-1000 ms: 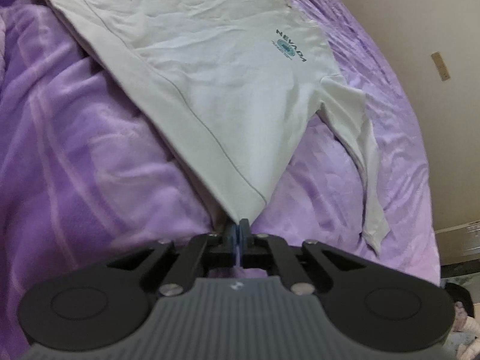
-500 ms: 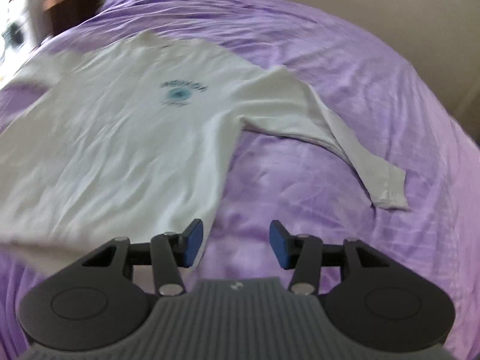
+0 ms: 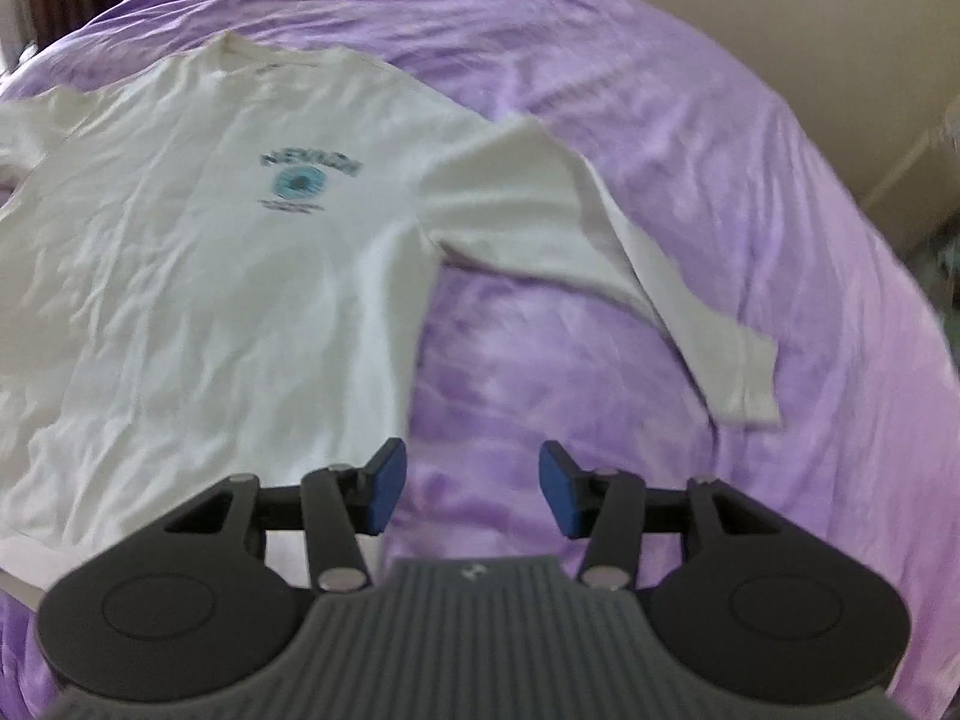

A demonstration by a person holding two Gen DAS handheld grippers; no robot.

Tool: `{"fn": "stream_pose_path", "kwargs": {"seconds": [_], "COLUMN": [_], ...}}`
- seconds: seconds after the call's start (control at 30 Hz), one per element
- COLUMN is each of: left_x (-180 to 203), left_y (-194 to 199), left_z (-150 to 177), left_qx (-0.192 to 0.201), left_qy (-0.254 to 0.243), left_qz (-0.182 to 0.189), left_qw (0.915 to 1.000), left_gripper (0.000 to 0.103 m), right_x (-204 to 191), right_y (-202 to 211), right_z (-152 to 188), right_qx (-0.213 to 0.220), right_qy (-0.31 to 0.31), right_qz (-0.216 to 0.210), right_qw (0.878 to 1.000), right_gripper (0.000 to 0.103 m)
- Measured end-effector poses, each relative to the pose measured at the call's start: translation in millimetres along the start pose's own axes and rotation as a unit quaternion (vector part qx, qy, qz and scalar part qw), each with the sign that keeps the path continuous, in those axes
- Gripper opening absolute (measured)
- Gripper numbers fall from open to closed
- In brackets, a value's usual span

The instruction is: Fold small clothes

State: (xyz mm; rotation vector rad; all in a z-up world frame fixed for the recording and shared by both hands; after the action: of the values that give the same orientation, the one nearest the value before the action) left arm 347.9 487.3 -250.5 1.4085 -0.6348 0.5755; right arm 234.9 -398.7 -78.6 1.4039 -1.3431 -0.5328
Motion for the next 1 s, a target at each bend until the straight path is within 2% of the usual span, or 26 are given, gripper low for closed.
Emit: {"fn": "stream_pose_path", "kwargs": {"seconds": [0.07, 0.13, 0.17, 0.2, 0.23, 0.33, 0.4, 0.47, 0.53, 0.63, 0.7, 0.77, 0.8, 0.83, 0.9, 1.0], "left_x": [-7, -12, -10, -4, 3, 49, 88, 139, 188, 261, 303, 334, 347, 356, 367, 361], "left_y": [-7, -12, -13, -10, -4, 28, 51, 79, 100, 131, 147, 145, 142, 135, 118, 81], "left_z": [-8, -12, -13, -14, -15, -11, 1, 26, 61, 139, 205, 268, 302, 330, 389, 470], "left_qx": [0.005, 0.010, 0.014, 0.023, 0.040, 0.100, 0.118, 0.138, 0.155, 0.175, 0.186, 0.192, 0.194, 0.192, 0.174, 0.144], "left_qy": [0.036, 0.057, 0.055, 0.049, 0.041, -0.028, -0.073, -0.134, -0.196, -0.297, -0.367, -0.427, -0.454, -0.473, -0.506, -0.557], "left_qz": [-0.004, -0.008, -0.003, -0.001, 0.004, 0.021, 0.045, 0.073, 0.096, 0.136, 0.157, 0.167, 0.170, 0.172, 0.177, 0.170], "left_qw": [0.9993, 0.9983, 0.9984, 0.9985, 0.9983, 0.9944, 0.9893, 0.9786, 0.9635, 0.9289, 0.8978, 0.8676, 0.8528, 0.8424, 0.8262, 0.8000], "left_gripper": [0.048, 0.033, 0.017, 0.009, 0.008, 0.007, 0.007, 0.007, 0.007, 0.007, 0.007, 0.007, 0.007, 0.007, 0.007, 0.007], "right_x": [-10, -16, -16, -17, -18, -17, -13, -3, 8, 18, 22, 25, 27, 28, 33, 41], "right_y": [7, 10, 10, 9, 7, -1, -9, -18, -25, -33, -35, -37, -38, -39, -38, -36], "right_z": [-12, -22, -25, -28, -31, -34, -32, -28, -25, -25, -30, -38, -43, -48, -60, -80], "right_qx": [0.007, 0.012, 0.013, 0.014, 0.015, 0.009, 0.002, -0.004, -0.003, 0.008, 0.020, 0.032, 0.039, 0.045, 0.060, 0.082], "right_qy": [0.017, 0.030, 0.032, 0.034, 0.035, 0.040, 0.041, 0.034, 0.018, 0.005, 0.008, 0.011, 0.012, 0.014, 0.012, -0.002], "right_qz": [0.008, 0.017, 0.020, 0.021, 0.022, 0.030, 0.037, 0.044, 0.042, 0.033, 0.028, 0.021, 0.016, 0.010, 0.001, -0.013], "right_qw": [1.000, 0.999, 0.999, 0.999, 0.999, 0.999, 0.998, 0.998, 0.999, 0.999, 0.999, 0.999, 0.999, 0.999, 0.998, 0.997], "right_gripper": [0.045, 0.045, 0.045, 0.045, 0.045, 0.045, 0.045, 0.045, 0.045, 0.045, 0.045, 0.045, 0.045, 0.045, 0.045, 0.050]}}
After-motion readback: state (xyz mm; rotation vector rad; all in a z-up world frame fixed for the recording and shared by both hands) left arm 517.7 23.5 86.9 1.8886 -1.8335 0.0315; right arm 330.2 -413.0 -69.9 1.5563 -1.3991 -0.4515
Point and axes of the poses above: each gripper's, at about its wrist camera, not at the fingertips, and y roughly against the way its jaws point, x to its right, z to its underside, the point moved 10 cm from there along -y, roughly the way its jaws point, and after that the axes turned 15 degrees about y, right-handed, at the moved point
